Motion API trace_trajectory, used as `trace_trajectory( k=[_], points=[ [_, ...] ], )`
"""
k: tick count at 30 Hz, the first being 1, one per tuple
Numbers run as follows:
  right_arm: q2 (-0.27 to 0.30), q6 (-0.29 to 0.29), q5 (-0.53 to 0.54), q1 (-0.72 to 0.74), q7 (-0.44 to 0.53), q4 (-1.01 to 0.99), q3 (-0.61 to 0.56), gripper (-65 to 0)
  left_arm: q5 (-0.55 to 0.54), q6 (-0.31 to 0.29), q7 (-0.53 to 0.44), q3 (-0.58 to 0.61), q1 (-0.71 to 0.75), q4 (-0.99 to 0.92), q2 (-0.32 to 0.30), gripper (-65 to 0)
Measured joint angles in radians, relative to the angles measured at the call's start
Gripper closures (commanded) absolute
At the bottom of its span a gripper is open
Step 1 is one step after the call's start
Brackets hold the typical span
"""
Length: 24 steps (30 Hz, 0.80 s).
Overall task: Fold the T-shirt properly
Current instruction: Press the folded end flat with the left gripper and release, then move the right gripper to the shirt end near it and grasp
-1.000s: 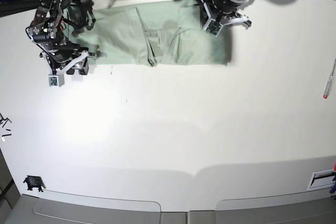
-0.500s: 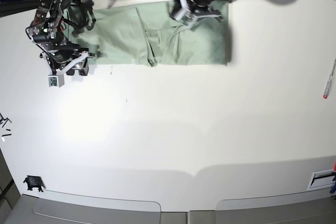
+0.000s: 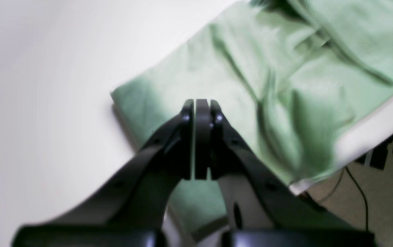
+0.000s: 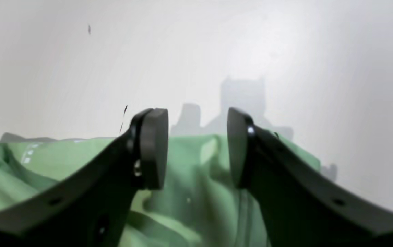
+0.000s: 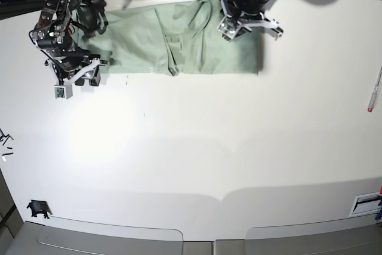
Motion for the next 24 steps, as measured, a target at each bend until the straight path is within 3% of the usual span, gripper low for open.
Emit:
trace_trajectory(
  k=[7,13,15,21,24],
  points=[
    [0.0,0.0,0.0,0.0,0.0,0.0,0.0,-26.1,-0.056,-0.001,-0.007,0.004,0.001,-0.174,0.0,0.0],
    [0.001,0.0,0.0,0.0,0.0,0.0,0.0,-26.1,-0.074,-0.027,-0.042,0.017,0.0,-0.172,0.0,0.0],
    [0.011,0.0,-0.077,-0.001,0.035,0.0,0.003,-26.1,-0.083,-0.031,-0.045,0.031,0.0,-0.156,0.0,0.0],
    [0.145,-0.003,-0.079,0.001,0.068,0.0,0.161,-26.2,-0.083,-0.031,-0.03,0.029,-0.002,-0.138,-0.001,0.0],
    [0.204,-0.003,0.026,-0.002,0.033,-0.015,0.253,-33.4,-0.085,-0.031,-0.031,0.03,-0.002,-0.138,0.0,0.0]
  ],
)
